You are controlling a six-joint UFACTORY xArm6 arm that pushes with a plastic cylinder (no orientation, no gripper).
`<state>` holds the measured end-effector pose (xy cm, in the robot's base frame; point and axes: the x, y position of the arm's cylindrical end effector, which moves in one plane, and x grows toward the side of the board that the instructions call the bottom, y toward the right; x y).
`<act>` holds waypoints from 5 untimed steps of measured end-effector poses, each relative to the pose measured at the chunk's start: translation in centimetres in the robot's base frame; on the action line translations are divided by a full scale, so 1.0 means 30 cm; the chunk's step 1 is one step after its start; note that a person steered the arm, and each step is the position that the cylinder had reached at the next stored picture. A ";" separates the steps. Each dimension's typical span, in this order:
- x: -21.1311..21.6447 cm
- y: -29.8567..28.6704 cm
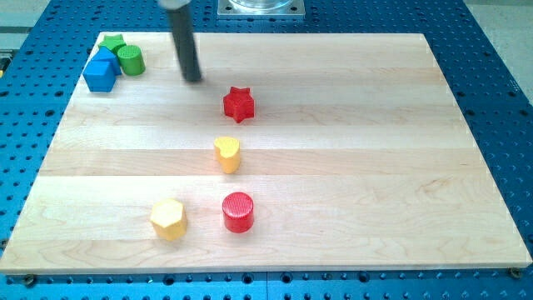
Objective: Move the green star parallel to the red star
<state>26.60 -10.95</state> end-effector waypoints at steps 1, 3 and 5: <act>-0.238 -0.177; -0.248 -0.450; -0.079 -0.553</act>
<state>24.22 -27.53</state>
